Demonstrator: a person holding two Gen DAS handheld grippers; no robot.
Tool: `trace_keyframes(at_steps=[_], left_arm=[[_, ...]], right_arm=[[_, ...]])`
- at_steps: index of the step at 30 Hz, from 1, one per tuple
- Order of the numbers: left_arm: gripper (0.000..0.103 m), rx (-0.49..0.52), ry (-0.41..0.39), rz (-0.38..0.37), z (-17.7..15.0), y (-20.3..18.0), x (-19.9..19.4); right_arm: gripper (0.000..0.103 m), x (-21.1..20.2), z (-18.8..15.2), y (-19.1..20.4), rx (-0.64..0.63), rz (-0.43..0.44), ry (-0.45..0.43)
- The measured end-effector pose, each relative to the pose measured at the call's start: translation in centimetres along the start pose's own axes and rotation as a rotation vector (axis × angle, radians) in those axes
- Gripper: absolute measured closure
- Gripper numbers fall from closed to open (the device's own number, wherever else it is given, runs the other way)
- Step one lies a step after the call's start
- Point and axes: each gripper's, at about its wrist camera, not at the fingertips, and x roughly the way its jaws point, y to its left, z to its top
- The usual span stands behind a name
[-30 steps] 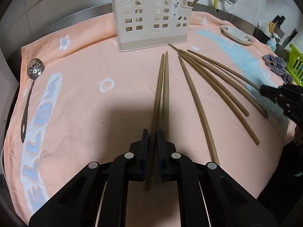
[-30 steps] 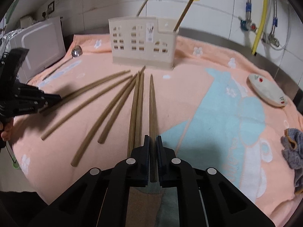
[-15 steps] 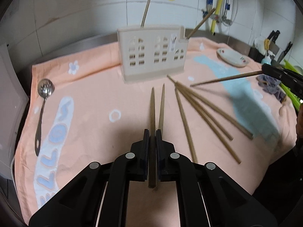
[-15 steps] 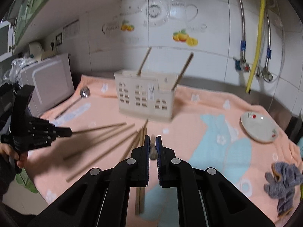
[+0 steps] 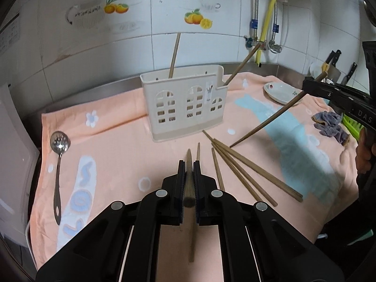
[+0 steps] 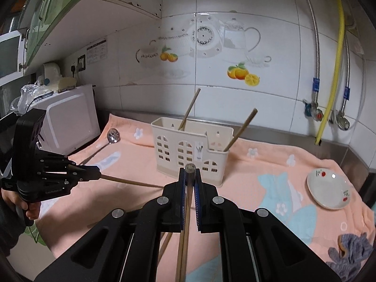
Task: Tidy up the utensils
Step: 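Lift the chopstick with the left tool and raise it over the holder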
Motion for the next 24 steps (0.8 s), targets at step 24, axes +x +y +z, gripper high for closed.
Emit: trace_keyframes(at_steps=[24], left_arm=[[0.097, 0.109, -0.194, 0.045, 17.3, -0.3, -3.2]], right_arm=[[0.096, 0.9, 14.3, -5.7, -0.004, 0.029, -0.031]])
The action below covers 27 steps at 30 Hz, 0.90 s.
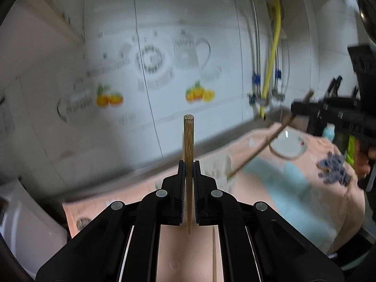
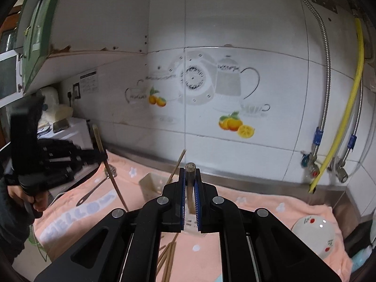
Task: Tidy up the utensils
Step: 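Lift the chopstick with the left tool and raise it over the holder, then drop the chopstick into the holder by opening the left tool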
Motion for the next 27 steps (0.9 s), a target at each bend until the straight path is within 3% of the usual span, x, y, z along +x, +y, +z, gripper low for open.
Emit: trace_keyframes(at_steps=[5, 10, 19, 27], left_arm=[[0.097, 0.001, -0.071, 0.038, 3.3, 0.4, 0.3], [0.097, -0.015, -0.091, 0.078, 4.4, 1.5, 2.5], [0.097, -0.116, -0.016, 0.084, 2.4, 4.3, 7.2], [0.096, -0.139, 0.057, 0.076, 0.4, 4.9, 9.6]], right_arm=[[0.096, 1.8, 0.8, -0.7, 0.008, -0.005, 0.017], [0.096, 4.3, 0.4, -1.1, 0.008, -0.007, 0.057], [0.096, 7.5, -1.5, -1.3, 0.022, 0.011, 0.137], [0.096, 9.5, -2.8, -1.4, 0.032, 0.011, 0.183]])
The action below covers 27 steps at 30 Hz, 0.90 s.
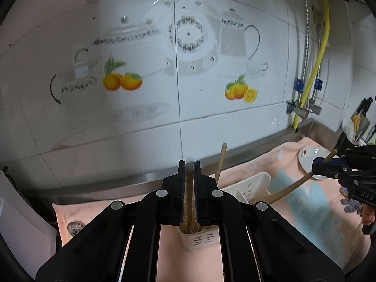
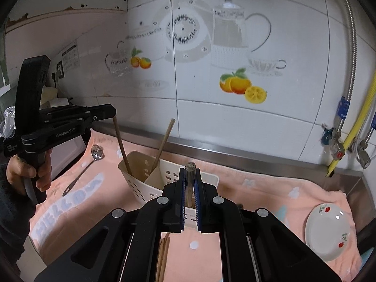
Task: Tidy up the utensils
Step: 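Drop the chopstick into the holder by opening the left tool, then move the open left tool back toward the remaining chopsticks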
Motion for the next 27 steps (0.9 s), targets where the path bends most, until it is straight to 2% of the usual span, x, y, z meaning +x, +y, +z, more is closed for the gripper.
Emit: trace_keyframes(at_steps=[4, 7, 9, 11, 14, 17, 20, 22, 24, 27], left_arm=[[0.096, -0.006, 0.006, 0.005, -0.4, 0.2, 0.2], [0.088, -0.008, 0.004, 0.006, -0.6, 0.2, -0.3], [0.071, 0.000, 0.001, 0.018, -0.9, 0.1, -0.7], [0.064, 0.010, -0.004, 0.025, -1.4, -0.1, -1.5], [0.047, 0.008, -0.003, 0.026, -2.4, -0.2, -2.6], [0.040, 0.010, 0.020, 0.027, -3.9, -0.3, -3.4], [0.025, 0.006, 0.053, 0.028, -5.8, -0.3, -4.2], [0.022, 0.017, 0.074, 0.026, -7.3, -0.5, -4.7], [0.013, 0.029, 0.094, 0.026, -8.7, -0.8, -5.2], [0.006, 0.030, 0.118, 0.033, -11.1, -1.0, -6.1]], right_arm=[[0.095, 0.1, -0.3, -0.2, 0.006, -0.007, -0.004], [0.090, -0.6, -0.4, -0.4, 0.008, -0.019, -0.021], [0.079, -1.3, -0.6, -0.4, 0.008, -0.031, -0.036], [0.078, -2.1, -1.0, -0.3, 0.004, -0.040, -0.050], [0.064, -3.3, -2.0, -0.1, 0.013, -0.041, -0.066], [0.059, -4.6, -3.6, 0.8, 0.008, -0.041, -0.079], [0.052, -5.4, -5.0, 1.6, -0.001, -0.044, -0.084], [0.049, -5.9, -6.3, 2.3, -0.005, -0.052, -0.078], [0.045, -6.1, -7.6, 2.9, -0.006, -0.059, -0.071], [0.038, -6.4, -9.6, 3.8, -0.010, -0.078, -0.064]])
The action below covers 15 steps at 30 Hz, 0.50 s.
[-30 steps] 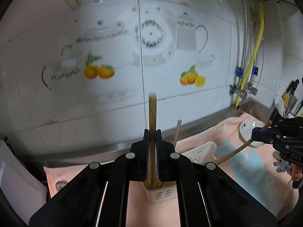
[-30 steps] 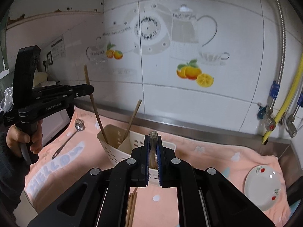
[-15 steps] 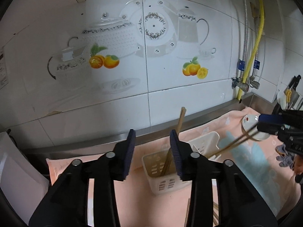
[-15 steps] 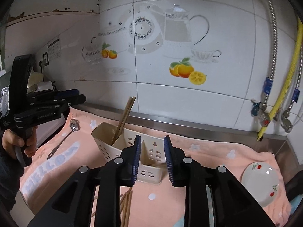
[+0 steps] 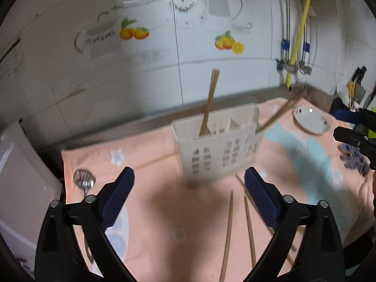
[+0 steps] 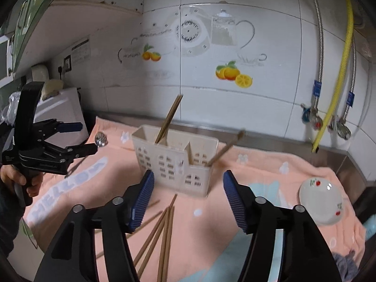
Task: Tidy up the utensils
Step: 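Move the open left tool back toward the remaining chopsticks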
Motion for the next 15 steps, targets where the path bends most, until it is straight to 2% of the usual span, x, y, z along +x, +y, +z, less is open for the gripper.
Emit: trace_keyframes(at_steps=[6, 11, 15], left_arm=[[0.005, -0.005, 0.068, 0.014, -4.0, -0.2, -0.2], [0.005, 0.021, 0.117, 0.051, -7.4, -1.1, -0.4], [0.005, 0.002, 0.130, 0.052, -9.2, -1.4, -1.0]], right_arm=[[0.024, -0.5, -4.2, 2.2, -0.024, -0.027, 0.034], [0.019, -0.7, -7.2, 3.6, -0.053, -0.045, 0.071], [0.016, -1.1, -9.4, 4.1, -0.040, -0.056, 0.086]])
